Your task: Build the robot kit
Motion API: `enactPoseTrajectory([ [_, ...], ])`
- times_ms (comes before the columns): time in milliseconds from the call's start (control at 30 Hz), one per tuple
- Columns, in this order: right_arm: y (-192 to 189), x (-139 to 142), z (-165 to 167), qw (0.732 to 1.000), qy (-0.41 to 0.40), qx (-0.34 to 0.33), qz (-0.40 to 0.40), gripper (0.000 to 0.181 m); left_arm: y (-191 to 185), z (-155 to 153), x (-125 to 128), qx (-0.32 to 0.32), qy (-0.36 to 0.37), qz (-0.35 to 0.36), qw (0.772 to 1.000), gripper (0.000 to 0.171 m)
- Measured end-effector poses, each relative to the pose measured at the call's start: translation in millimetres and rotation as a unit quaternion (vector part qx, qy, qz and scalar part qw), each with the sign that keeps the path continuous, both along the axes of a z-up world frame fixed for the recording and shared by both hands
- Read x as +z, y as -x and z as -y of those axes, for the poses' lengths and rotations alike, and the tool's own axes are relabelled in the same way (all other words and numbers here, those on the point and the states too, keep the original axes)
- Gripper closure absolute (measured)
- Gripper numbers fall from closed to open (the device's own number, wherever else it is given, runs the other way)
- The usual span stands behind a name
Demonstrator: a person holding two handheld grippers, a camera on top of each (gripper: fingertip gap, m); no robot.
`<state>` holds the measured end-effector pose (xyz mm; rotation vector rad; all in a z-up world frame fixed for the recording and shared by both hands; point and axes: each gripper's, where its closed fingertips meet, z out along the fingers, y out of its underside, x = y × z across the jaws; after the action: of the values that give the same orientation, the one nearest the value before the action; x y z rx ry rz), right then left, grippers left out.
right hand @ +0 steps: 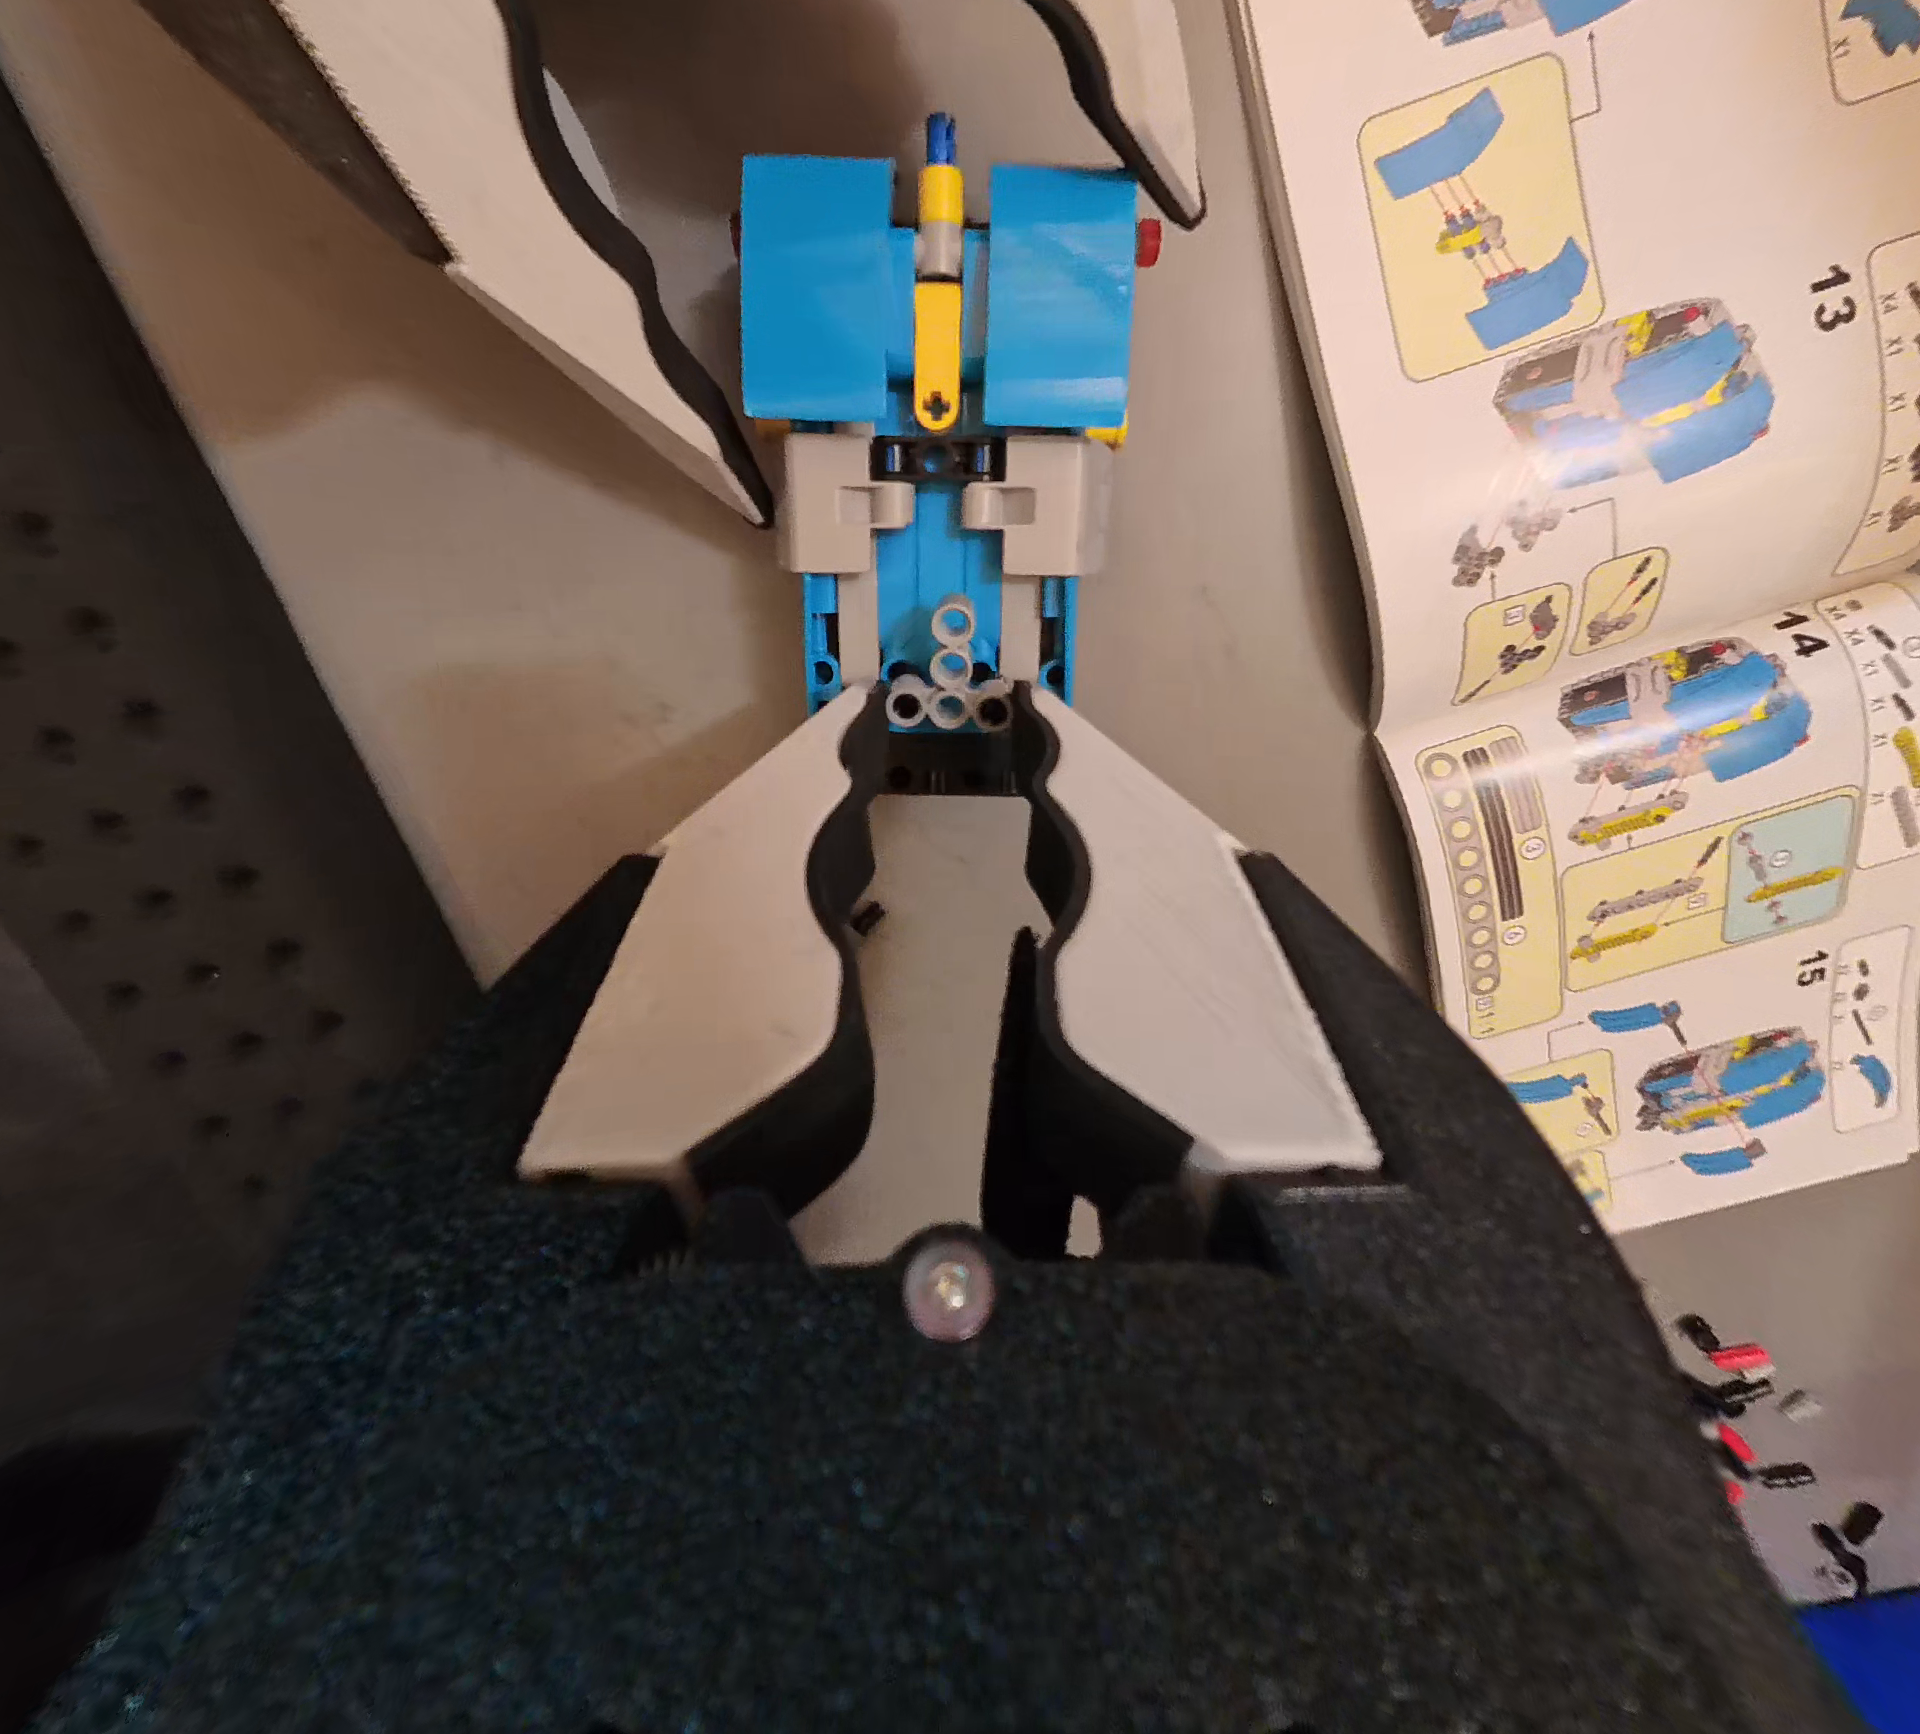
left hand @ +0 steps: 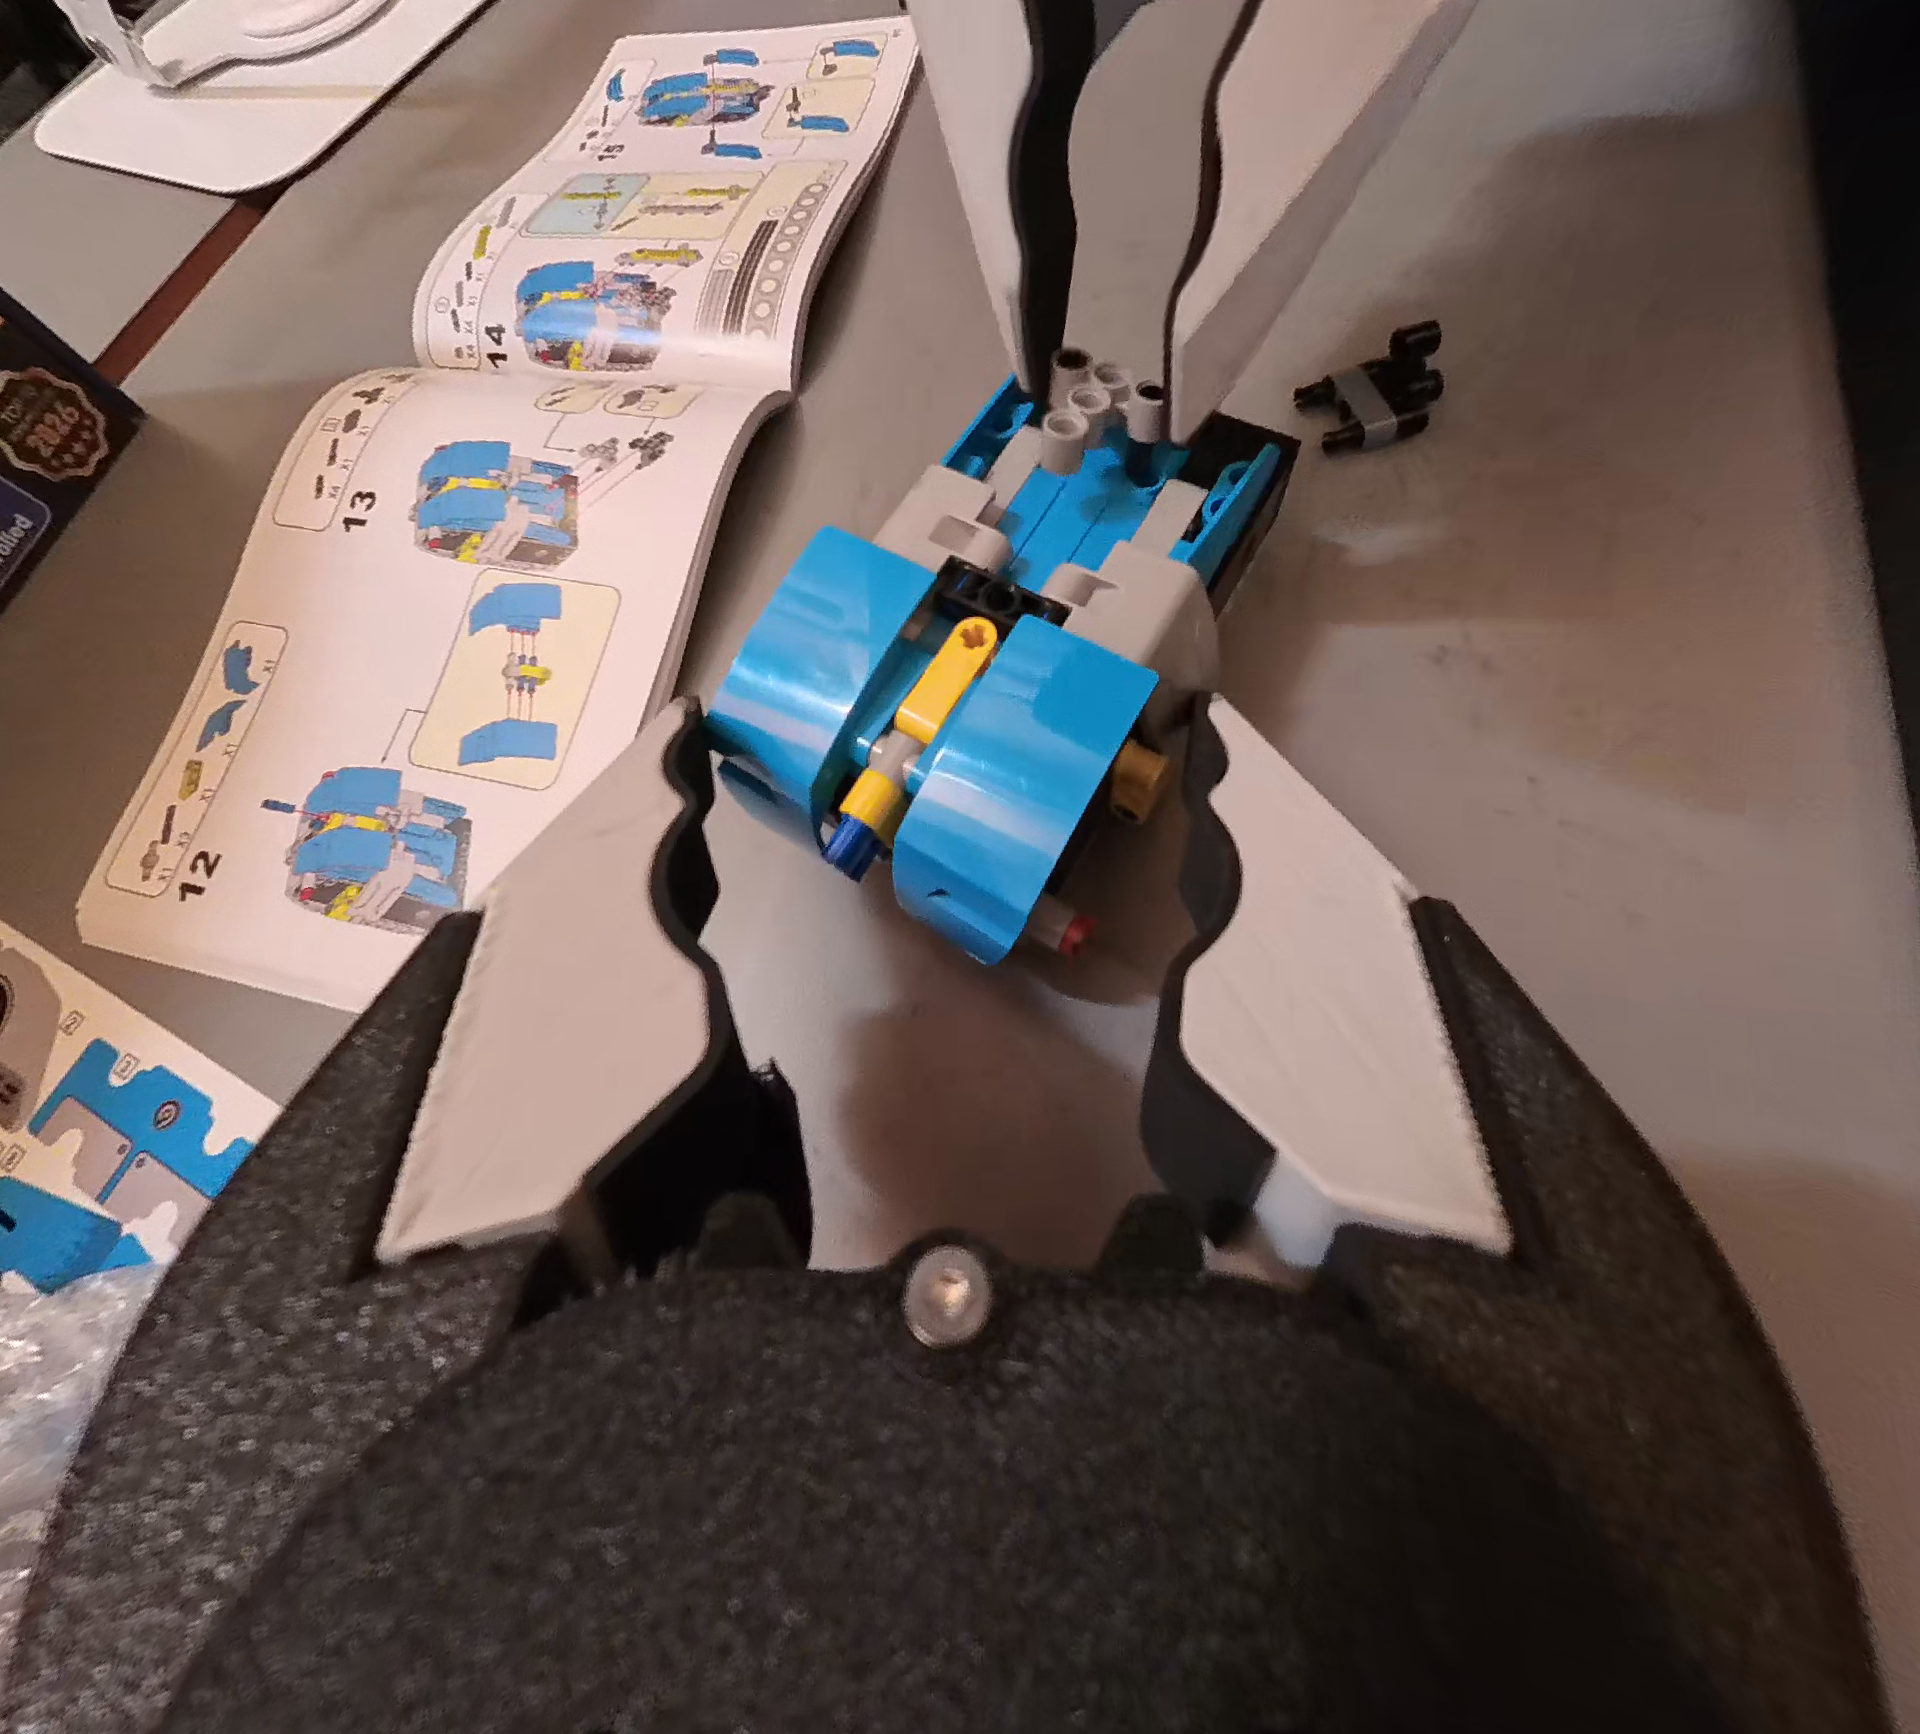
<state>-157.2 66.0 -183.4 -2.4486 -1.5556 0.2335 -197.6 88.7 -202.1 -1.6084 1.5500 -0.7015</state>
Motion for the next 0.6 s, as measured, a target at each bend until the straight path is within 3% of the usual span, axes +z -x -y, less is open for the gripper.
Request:
enactPoseTrajectory([
  [233, -1.7, -0.3, 3.7, 0.999, 0.001, 0.027, 0.045, 0.158, 0.4, 0.2, -0.2, 0.002, -0.004, 0.0, 1.0, 0.08],
  [600, 4.0, -1.6, 1.3, 0.999, 0.005, 0.028, 0.046, 0.159, 0.4, 0.2, -0.4, 0.002, -0.007, -0.001, 1.0, 0.08],
])
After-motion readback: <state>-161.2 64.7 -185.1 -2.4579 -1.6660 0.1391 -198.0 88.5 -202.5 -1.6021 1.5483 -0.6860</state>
